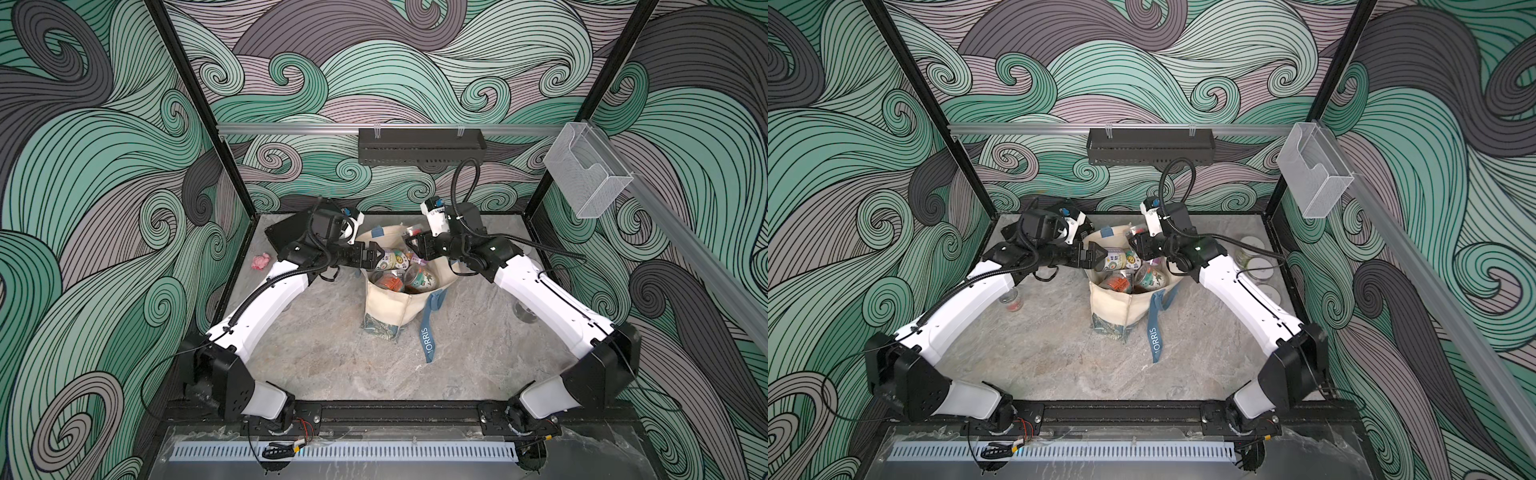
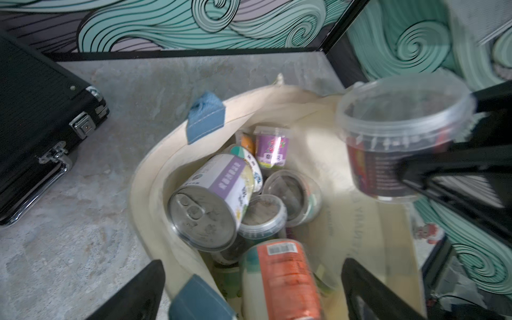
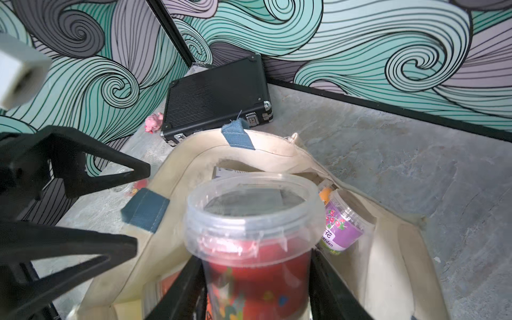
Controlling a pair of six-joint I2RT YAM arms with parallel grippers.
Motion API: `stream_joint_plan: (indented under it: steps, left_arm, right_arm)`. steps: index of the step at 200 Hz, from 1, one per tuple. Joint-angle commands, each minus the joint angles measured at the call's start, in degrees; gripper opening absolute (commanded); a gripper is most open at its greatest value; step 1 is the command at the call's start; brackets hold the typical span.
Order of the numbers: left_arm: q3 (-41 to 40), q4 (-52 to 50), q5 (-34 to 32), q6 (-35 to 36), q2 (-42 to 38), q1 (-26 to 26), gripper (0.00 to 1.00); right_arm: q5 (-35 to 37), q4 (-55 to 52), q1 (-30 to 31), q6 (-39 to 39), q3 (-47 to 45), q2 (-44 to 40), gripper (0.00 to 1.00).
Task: Take out the seed jars from the canvas bag
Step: Pick up the seed jar from the canvas bag.
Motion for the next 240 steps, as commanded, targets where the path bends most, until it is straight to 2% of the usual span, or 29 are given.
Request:
stream_joint_plan:
  steps: [1,30,63,88,130,210,240]
  left_arm:
    - [-1.11,5.74,7.29,-2.67,-6.38,0.54,0.99]
    - [3.38,1.37,14.72,-6.46,-7.72,0.61,0.99]
    - [7.43,-0.91,26.50,-16.10,-5.64,0.61,0.99]
    - [10.34,-2.81,27.51,-19.26,-4.56,0.63,0.99]
    - [15.27,-6.10,33.80,-21.61,-0.25,0.50,0.99]
    - [15.28,-9.56,34.10,-20.42,0.51,-0.71,0.96]
    - [15.90,-13.38,32.31,-17.71,1.65,-1.62,0.86]
  right_arm:
    - [-1.30,3.08,-0.22,-4.18,-2.74,-4.96,0.51]
    - [-3.33,4.99,-0.13,-4.77,-6.21,-10.63,0.52]
    - [-6.47,6.43,0.73,-5.03,-9.28,-15.53,0.53]
    - [-6.33,5.55,3.20,-6.66,-9.96,-17.57,0.53]
    - [-5.35,3.72,7.13,-8.67,-9.82,-19.96,0.54]
    - [-3.49,-1.41,11.20,-12.05,-6.73,-19.11,0.55]
    - [-3.43,-1.77,12.15,-12.26,-6.09,-18.66,0.55]
